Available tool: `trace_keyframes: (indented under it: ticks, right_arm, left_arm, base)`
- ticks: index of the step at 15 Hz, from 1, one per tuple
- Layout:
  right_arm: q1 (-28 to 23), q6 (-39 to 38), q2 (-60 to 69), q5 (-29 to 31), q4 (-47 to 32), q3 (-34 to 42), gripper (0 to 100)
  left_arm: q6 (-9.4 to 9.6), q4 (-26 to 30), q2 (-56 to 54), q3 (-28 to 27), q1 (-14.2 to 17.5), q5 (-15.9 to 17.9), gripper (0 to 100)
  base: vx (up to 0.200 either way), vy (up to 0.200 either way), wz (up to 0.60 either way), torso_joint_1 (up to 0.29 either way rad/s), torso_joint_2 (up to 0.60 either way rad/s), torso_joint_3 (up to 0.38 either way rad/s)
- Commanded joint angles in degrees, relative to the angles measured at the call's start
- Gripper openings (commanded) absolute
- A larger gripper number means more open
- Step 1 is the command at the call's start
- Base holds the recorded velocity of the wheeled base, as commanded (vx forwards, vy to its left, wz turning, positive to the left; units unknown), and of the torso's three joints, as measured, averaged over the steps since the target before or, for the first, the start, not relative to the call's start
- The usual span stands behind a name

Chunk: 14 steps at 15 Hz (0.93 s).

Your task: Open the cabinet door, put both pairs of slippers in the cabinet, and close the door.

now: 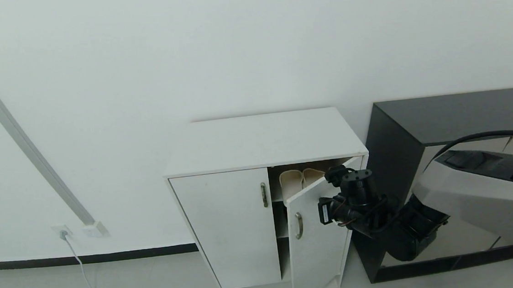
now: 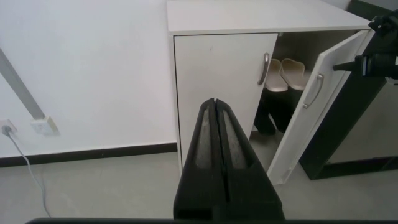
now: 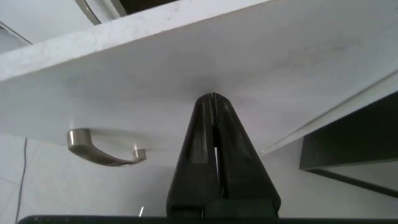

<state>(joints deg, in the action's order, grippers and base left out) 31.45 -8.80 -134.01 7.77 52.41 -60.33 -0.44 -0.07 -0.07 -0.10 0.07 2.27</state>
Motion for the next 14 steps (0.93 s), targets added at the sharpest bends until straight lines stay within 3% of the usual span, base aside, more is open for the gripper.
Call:
trace_keyframes:
  ticks: [1,14]
  right_arm:
    - [-0.07,0.01,-1.25,-0.03,-0.11,-1.63,0]
    - [-2.27,0.01,-6.88,0.06,-2.49,-12.53,0]
  left_arm:
    - [0.00,-0.01,0.07,0.01,0.01,0.02,0]
    - [0.00,-0.01,0.07,0.01,0.01,0.02,0]
  base:
    - [0.000,0.000,0.00,0.000,0.00,0.000]
    - [0.000,0.000,0.00,0.000,0.00,0.000]
